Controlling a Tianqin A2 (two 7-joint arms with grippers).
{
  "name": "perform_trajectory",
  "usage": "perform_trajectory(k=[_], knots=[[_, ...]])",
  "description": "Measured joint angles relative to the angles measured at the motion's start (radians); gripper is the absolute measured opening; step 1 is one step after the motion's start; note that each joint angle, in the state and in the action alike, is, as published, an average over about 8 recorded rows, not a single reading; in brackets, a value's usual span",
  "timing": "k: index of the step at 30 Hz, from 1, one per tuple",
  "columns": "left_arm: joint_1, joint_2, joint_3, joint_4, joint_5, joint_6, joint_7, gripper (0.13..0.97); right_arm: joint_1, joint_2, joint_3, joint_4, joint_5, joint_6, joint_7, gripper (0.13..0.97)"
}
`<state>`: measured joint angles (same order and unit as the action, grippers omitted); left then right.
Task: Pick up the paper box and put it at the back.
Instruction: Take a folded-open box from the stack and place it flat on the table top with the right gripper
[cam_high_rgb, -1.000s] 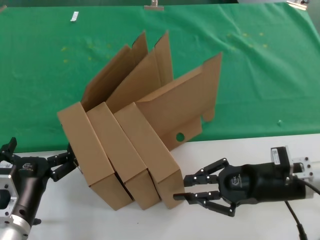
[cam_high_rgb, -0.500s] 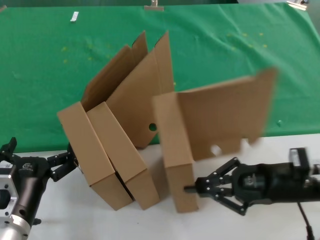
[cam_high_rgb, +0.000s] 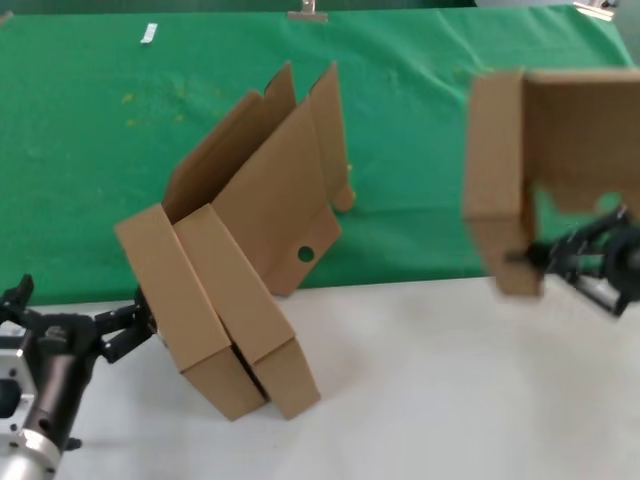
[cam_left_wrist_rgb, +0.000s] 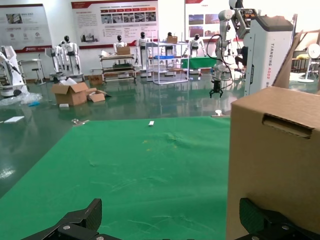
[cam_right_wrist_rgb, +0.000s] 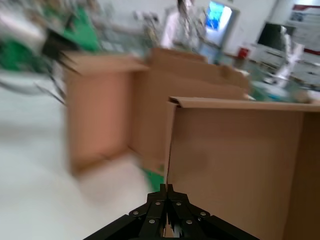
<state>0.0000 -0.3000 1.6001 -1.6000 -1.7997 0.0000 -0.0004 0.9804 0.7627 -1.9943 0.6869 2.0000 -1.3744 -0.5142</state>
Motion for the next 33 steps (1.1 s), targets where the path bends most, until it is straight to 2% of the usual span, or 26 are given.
perform_trajectory(k=[7,11,15,19,25,33], knots=[[0.000,0.000,0.000,0.000,0.000,0.000,0.000,0.966,0.291,-0.052,0.028,-0.206,-0.280,0.217,-0.125,0.153],[0.000,0.000,0.000,0.000,0.000,0.000,0.000,0.966,0.458,-0.138,-0.011,-0.387,-0.424,0.360,-0.200,0.153],[0.000,0.000,0.000,0.000,0.000,0.000,0.000,0.966,0.555,-0.231,-0.069,-0.549,-0.515,0.482,-0.254,0.153],[0.000,0.000,0.000,0.000,0.000,0.000,0.000,0.966,0.573,-0.303,-0.114,-0.635,-0.577,0.589,-0.279,0.153],[0.000,0.000,0.000,0.000,0.000,0.000,0.000,0.966,0.540,-0.367,-0.168,-0.673,-0.653,0.732,-0.280,0.153],[0.000,0.000,0.000,0.000,0.000,0.000,0.000,0.966,0.504,-0.408,-0.192,-0.681,-0.700,0.819,-0.235,0.156]])
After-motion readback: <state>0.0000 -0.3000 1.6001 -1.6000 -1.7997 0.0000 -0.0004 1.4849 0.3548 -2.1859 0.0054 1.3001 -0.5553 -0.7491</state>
